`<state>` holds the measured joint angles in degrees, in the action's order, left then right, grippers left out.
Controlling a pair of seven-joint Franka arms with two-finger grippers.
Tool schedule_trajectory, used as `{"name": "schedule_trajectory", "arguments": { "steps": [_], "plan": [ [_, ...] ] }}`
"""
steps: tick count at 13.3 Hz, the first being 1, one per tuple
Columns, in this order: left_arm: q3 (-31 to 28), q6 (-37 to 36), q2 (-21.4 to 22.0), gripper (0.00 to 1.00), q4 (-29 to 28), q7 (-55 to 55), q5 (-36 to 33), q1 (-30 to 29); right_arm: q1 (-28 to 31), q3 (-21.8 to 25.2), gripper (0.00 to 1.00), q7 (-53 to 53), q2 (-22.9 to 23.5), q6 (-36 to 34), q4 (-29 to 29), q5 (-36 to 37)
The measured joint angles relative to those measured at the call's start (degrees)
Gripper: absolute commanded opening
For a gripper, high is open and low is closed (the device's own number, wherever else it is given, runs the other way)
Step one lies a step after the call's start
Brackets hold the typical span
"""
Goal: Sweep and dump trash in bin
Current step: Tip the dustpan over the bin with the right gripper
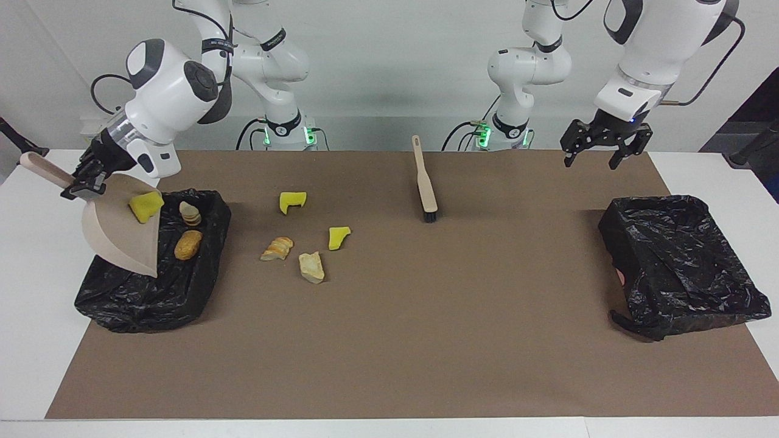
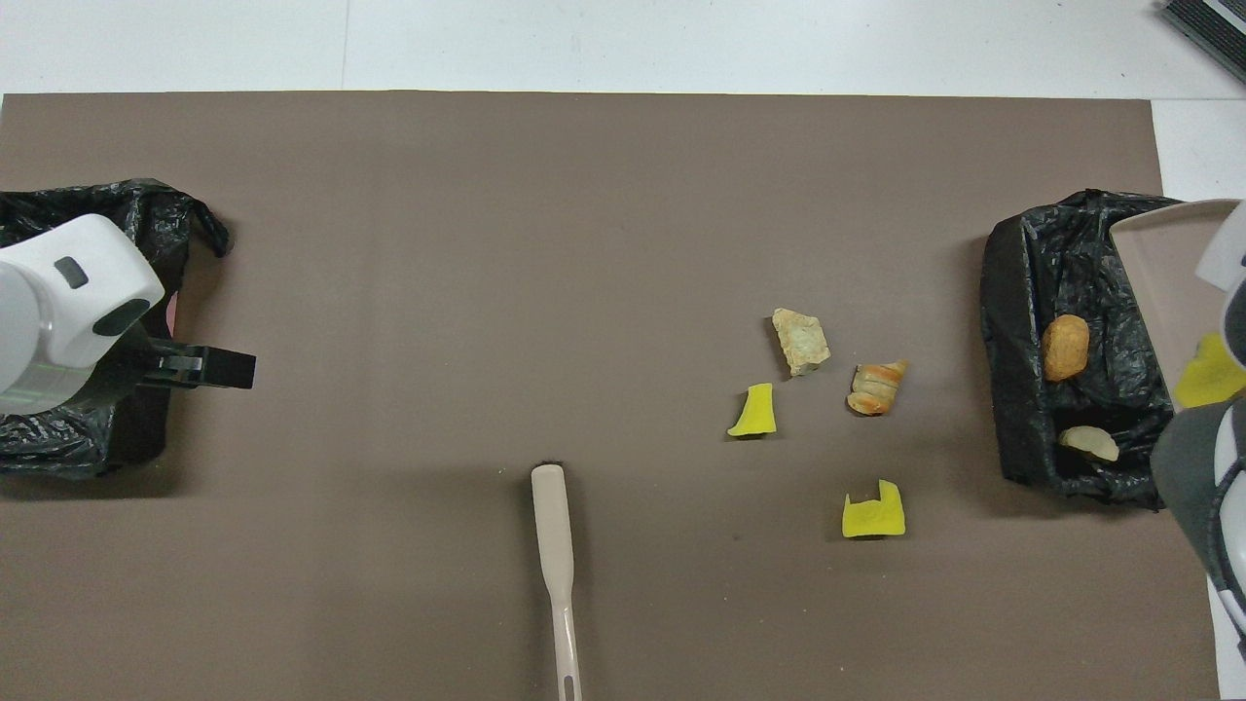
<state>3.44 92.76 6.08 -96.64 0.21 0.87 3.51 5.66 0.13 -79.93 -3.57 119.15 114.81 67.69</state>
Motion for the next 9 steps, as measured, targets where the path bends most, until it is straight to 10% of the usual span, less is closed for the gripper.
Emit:
{"name": "schedule_trajectory", "arguments": {
  "steps": [9],
  "plan": [
    [-0.17, -1.20, -3.61, 1.00, 4.74, 0.26, -0.07, -2.09, -0.56, 0.07, 0.00, 7.35, 1.67, -1.34, 0.13, -0.17]
  ]
}}
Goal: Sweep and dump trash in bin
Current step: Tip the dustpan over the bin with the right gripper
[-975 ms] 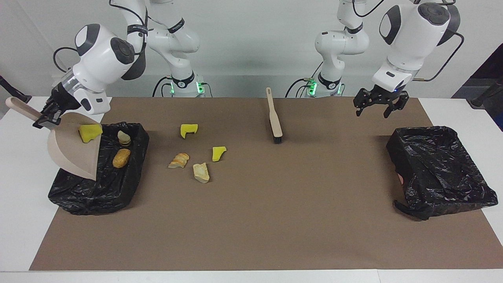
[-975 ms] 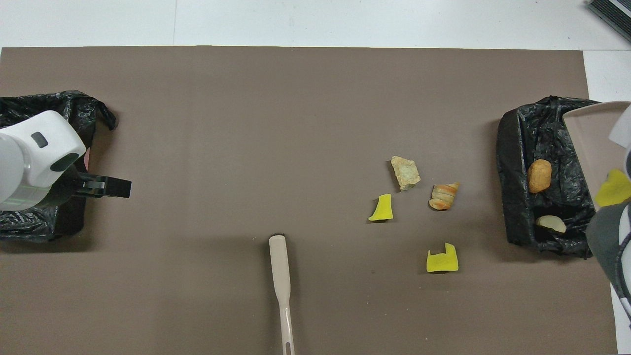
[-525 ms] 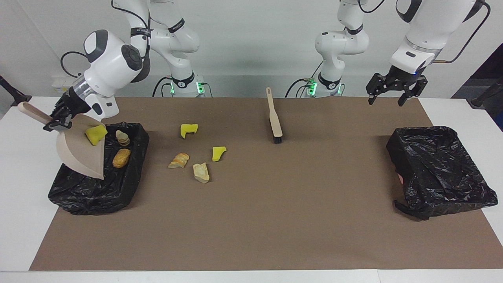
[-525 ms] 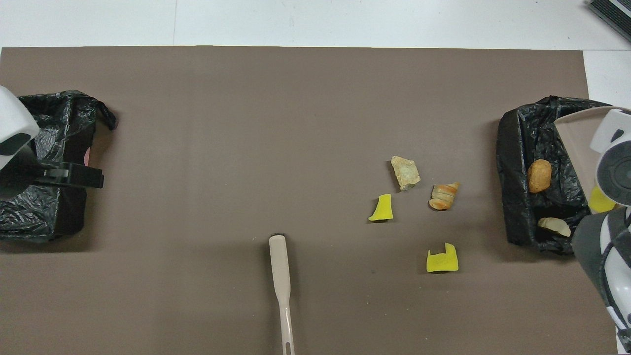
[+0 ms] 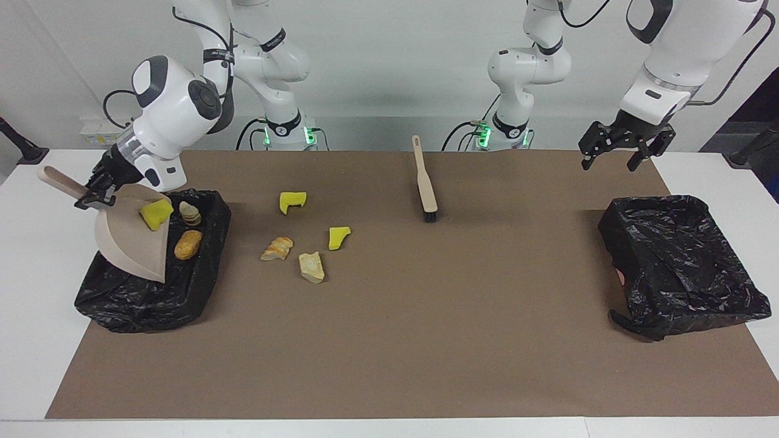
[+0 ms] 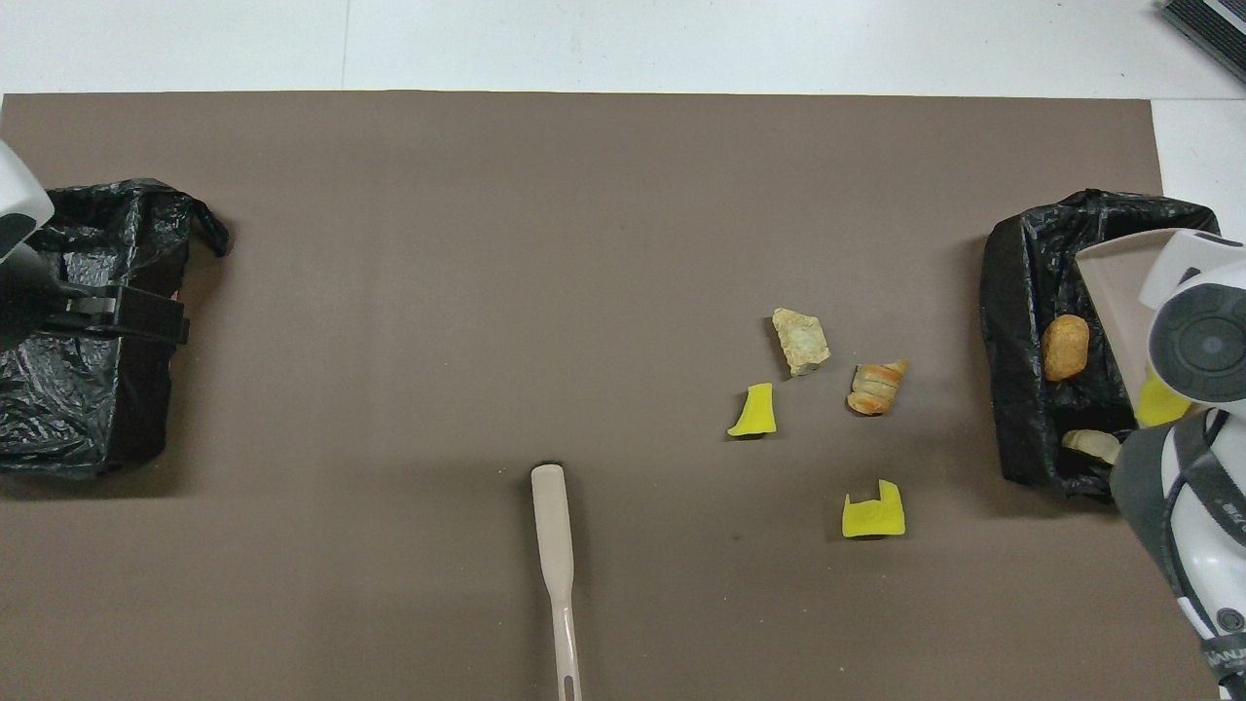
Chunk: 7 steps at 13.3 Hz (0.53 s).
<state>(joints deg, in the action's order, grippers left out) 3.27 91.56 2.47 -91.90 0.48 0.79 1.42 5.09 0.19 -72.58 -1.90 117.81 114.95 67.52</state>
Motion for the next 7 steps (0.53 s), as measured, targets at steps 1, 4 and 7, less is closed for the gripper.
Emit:
{"name": "schedule_trajectory", "arguments": {
  "steps": [1, 4, 7],
  "plan": [
    [0.02, -0.05, 0.08, 1.00, 0.18, 0.00, 0.00, -0.03, -0.41, -0.07, 0.00, 2.61, 0.09, -1.94, -0.32, -0.03],
    [0.07, -0.09, 0.16, 1.00, 0.21, 0.00, 0.00, -0.04, -0.82, -0.18, 0.00, 5.27, 0.15, -4.66, -0.45, -0.05],
    [0.08, -0.10, 0.16, 1.00, 0.21, 0.00, 0.00, -0.07, -2.55, -0.23, 0.00, 5.27, -0.03, -5.58, -0.76, 2.12]
  ]
}}
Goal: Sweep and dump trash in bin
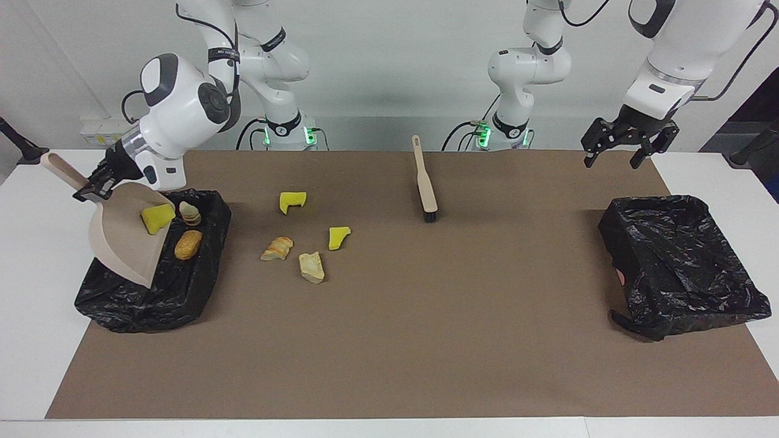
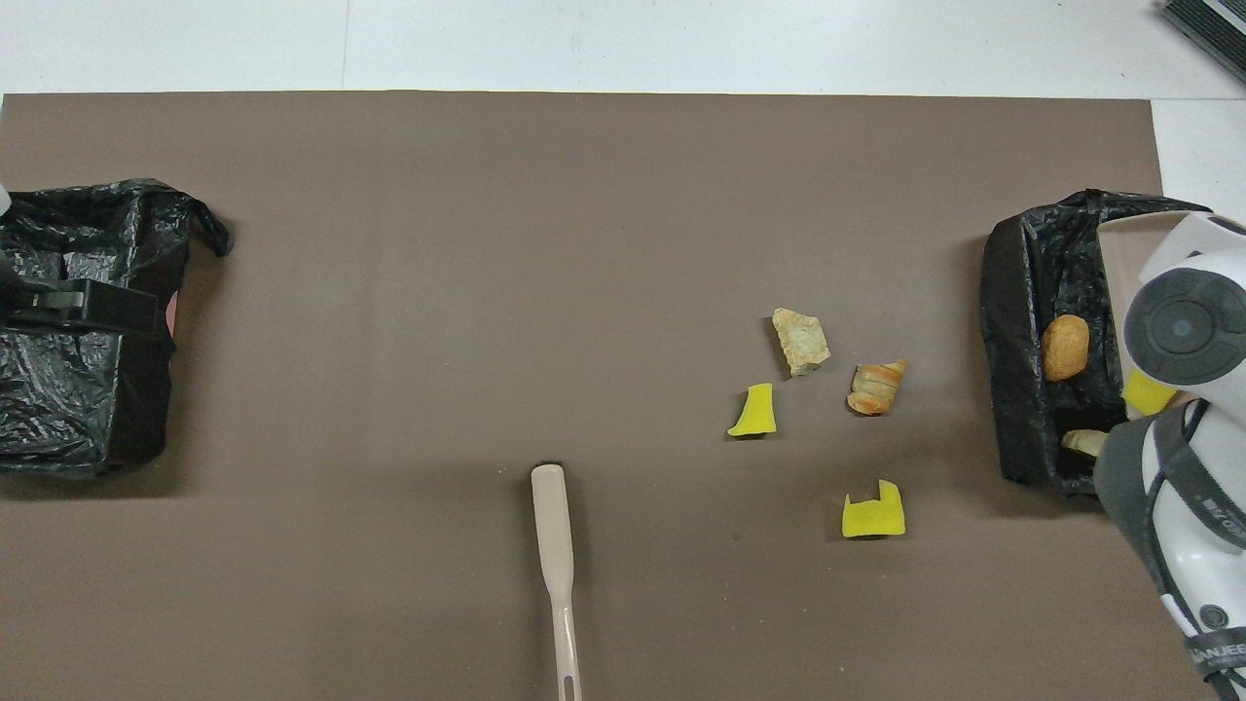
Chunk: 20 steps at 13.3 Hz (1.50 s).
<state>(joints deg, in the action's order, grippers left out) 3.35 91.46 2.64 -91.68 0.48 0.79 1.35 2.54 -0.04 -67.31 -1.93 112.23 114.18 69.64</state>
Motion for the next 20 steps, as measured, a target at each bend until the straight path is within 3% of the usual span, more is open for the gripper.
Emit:
{"name": "schedule_trajectory", "arguments": {
  "steps": [8, 20],
  "plan": [
    [0.04, -0.02, 0.00, 1.00, 0.00, 0.00, 0.00, -0.05, -2.81, -0.09, 0.00, 1.91, -2.46, -0.08, 2.01, 10.26],
    [0.06, -0.06, 0.00, 1.00, 0.00, 0.00, 0.00, -0.06, -2.75, 0.47, 0.00, 0.97, -2.76, 0.92, 4.87, 10.35]
  ]
}}
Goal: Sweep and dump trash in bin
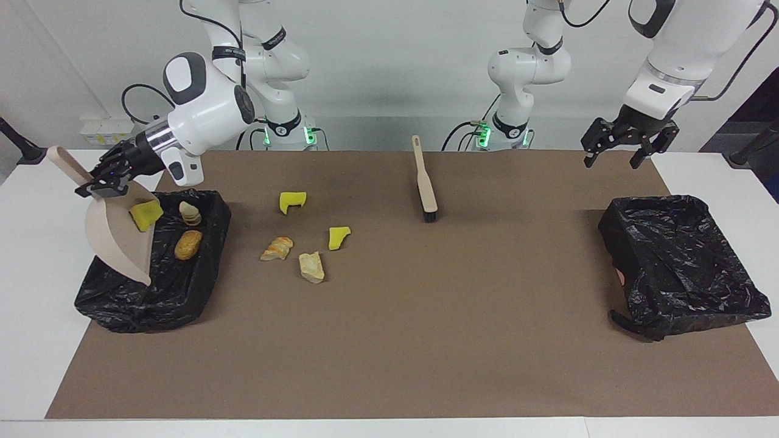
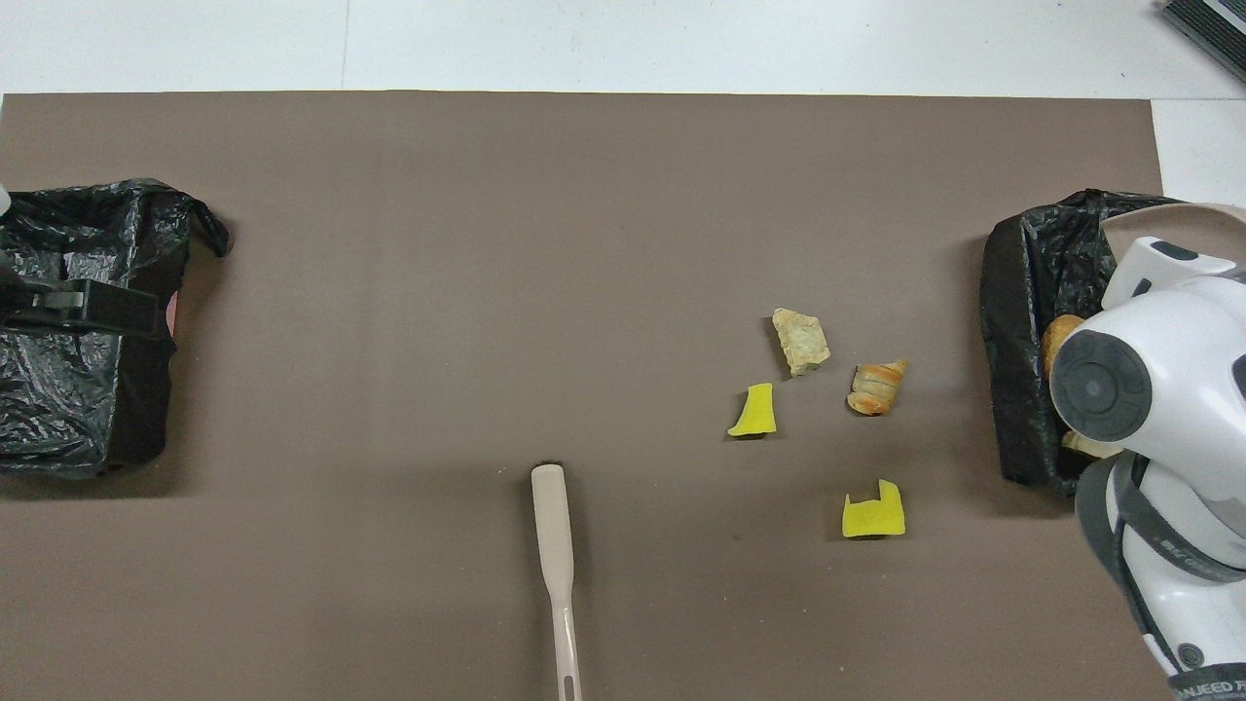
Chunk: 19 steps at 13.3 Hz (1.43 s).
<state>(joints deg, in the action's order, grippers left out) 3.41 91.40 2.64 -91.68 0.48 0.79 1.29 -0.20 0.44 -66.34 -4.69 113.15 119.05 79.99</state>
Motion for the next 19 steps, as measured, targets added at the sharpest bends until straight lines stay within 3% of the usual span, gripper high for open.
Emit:
{"name": "schedule_trajectory", "arguments": {
  "steps": [7, 13, 19],
  "plan": [
    [0.00, -0.01, 0.00, 1.00, 0.00, 0.00, 0.00, 0.00, -0.65, -0.30, 0.00, -1.50, -5.24, -3.63, -0.21, -2.57],
    [0.00, -0.01, 0.00, 1.00, 0.00, 0.00, 0.00, 0.00, 2.37, 0.06, 0.00, 0.95, 2.77, 0.24, -1.02, -3.68],
    [0.00, -0.02, 0.00, 1.00, 0.00, 0.00, 0.00, 0.00, 2.68, -0.25, 0.00, -4.05, 0.12, -2.35, -6.98, -7.03]
  ]
}}
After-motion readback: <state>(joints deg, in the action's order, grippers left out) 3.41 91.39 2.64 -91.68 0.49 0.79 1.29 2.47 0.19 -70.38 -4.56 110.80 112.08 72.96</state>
